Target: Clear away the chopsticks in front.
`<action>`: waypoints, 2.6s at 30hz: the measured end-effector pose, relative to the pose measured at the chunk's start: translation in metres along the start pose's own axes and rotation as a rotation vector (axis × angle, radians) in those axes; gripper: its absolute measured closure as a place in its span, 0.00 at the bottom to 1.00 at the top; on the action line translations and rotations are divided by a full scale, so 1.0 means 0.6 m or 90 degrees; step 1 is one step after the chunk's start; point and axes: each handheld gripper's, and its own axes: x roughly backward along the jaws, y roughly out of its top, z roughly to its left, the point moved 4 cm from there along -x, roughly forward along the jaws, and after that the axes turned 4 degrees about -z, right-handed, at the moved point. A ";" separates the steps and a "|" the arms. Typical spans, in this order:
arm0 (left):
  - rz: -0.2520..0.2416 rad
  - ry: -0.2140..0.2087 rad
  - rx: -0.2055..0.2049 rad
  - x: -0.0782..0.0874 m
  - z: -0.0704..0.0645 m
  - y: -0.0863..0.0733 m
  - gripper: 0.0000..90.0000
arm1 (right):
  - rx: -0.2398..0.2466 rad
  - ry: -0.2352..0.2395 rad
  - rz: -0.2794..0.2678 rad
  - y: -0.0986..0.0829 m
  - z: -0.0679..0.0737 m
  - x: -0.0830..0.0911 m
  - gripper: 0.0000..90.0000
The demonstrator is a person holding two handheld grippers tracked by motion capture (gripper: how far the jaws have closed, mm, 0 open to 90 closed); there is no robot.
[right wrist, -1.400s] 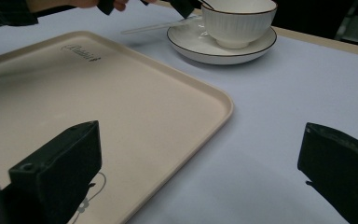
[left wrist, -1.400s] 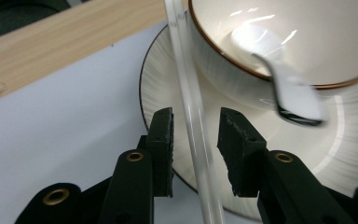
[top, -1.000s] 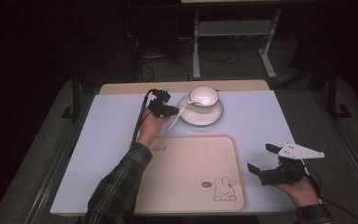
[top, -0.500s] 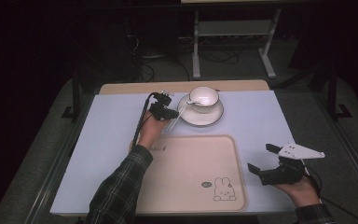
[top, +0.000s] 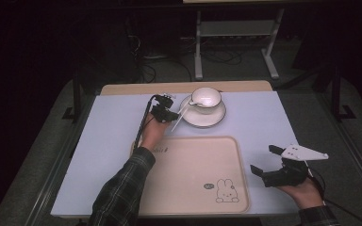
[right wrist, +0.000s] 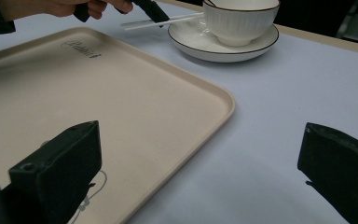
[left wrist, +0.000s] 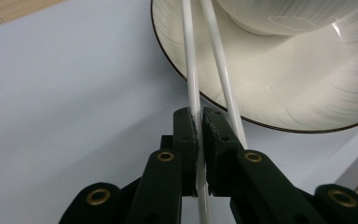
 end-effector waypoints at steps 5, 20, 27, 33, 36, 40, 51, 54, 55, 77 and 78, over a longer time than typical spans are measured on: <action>-0.003 0.009 0.007 0.003 0.006 0.000 0.95 | 0.000 0.000 0.001 0.000 0.000 0.000 0.00; -0.025 -0.003 0.007 0.054 0.017 -0.001 0.95 | 0.000 -0.001 0.001 -0.001 -0.001 0.000 0.00; -0.038 -0.006 0.013 0.107 0.038 -0.026 0.95 | 0.002 -0.002 0.003 -0.001 -0.001 -0.001 0.00; -0.049 -0.008 0.018 0.154 0.044 -0.055 0.95 | 0.001 -0.003 0.004 -0.001 -0.001 -0.001 0.00; -0.055 -0.006 0.022 0.176 0.045 -0.072 0.95 | 0.002 -0.004 0.004 -0.001 -0.001 -0.002 0.00; -0.065 -0.012 0.027 0.204 0.041 -0.096 0.95 | 0.002 -0.005 0.006 -0.001 0.000 -0.002 0.00; -0.083 -0.027 0.036 0.269 0.010 -0.159 0.95 | 0.008 -0.005 0.008 0.000 0.003 -0.004 0.00; -0.082 -0.028 0.036 0.278 0.003 -0.173 0.95 | 0.007 -0.007 0.009 0.000 0.003 -0.004 0.00; -0.083 -0.031 0.038 0.287 -0.005 -0.187 0.95 | 0.006 -0.009 0.010 -0.001 0.002 -0.004 0.00; -0.044 -0.065 0.021 0.289 -0.070 -0.259 0.95 | 0.010 -0.010 0.011 -0.001 0.002 -0.005 0.00; -0.038 -0.069 0.023 0.285 -0.068 -0.262 0.95 | 0.011 -0.010 0.011 -0.001 0.001 -0.005 0.00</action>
